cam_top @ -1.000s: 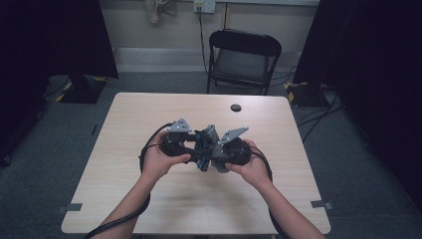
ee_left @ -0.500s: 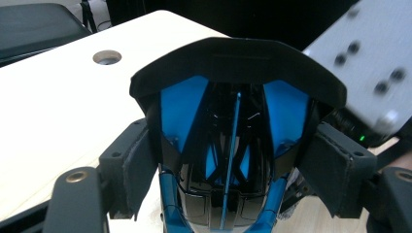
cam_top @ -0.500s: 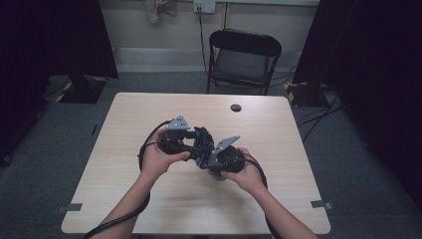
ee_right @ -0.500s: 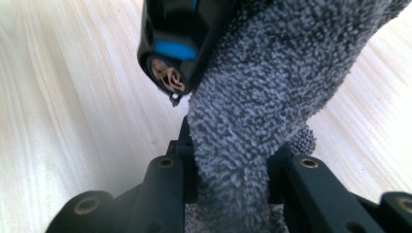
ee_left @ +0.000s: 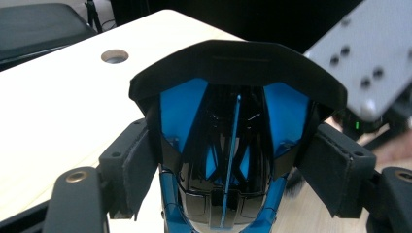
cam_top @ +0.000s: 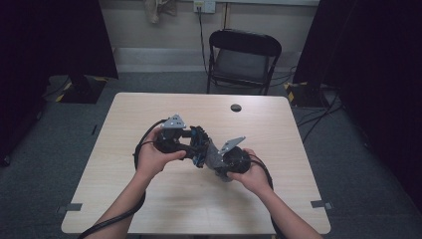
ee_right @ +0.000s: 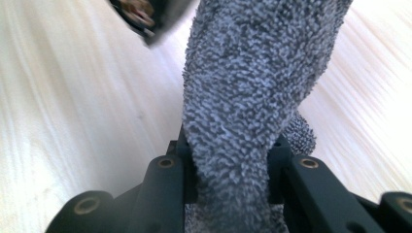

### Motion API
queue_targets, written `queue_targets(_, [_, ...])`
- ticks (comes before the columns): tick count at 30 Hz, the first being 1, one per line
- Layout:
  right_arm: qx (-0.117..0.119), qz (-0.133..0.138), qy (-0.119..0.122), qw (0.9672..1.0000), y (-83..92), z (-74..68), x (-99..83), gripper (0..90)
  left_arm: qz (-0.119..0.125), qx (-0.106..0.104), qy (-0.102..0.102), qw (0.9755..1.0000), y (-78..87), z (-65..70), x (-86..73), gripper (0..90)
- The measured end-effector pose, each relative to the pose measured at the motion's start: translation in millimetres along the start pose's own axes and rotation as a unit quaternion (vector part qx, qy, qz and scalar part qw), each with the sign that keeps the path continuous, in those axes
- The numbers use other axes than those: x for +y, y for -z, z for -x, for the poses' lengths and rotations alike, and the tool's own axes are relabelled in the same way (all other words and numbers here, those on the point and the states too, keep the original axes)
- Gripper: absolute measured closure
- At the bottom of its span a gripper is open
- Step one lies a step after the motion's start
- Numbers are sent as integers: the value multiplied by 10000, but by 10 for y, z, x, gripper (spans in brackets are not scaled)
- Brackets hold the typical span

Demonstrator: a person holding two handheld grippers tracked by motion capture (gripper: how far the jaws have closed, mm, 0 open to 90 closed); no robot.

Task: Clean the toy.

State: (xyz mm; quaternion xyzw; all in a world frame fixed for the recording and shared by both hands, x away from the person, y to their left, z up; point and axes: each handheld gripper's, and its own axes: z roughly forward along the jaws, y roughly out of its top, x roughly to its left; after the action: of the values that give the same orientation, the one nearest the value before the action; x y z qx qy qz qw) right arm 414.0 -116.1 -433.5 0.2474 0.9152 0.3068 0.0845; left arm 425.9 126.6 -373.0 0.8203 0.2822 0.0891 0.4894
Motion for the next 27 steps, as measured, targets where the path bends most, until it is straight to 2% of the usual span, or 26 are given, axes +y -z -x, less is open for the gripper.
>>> queue_targets(2, [-48,56,-138,9999,72,84,-51,695,-26,40,6,10000,18,-27,-21,252])
queue_targets(8, [-160,106,-259,9995,174,180,-98,695,-100,137,90,9998,68,-110,-98,253])
queue_targets(10, [-259,124,-342,9990,229,260,-141,695,-136,175,135,9997,95,-146,-143,253])
queue_targets(15, [-368,158,-473,9981,297,353,-204,695,-166,231,181,9994,150,-206,-219,253])
queue_targets(27, [-633,152,-808,9946,449,570,-447,695,-299,485,406,9976,400,-370,-538,253])
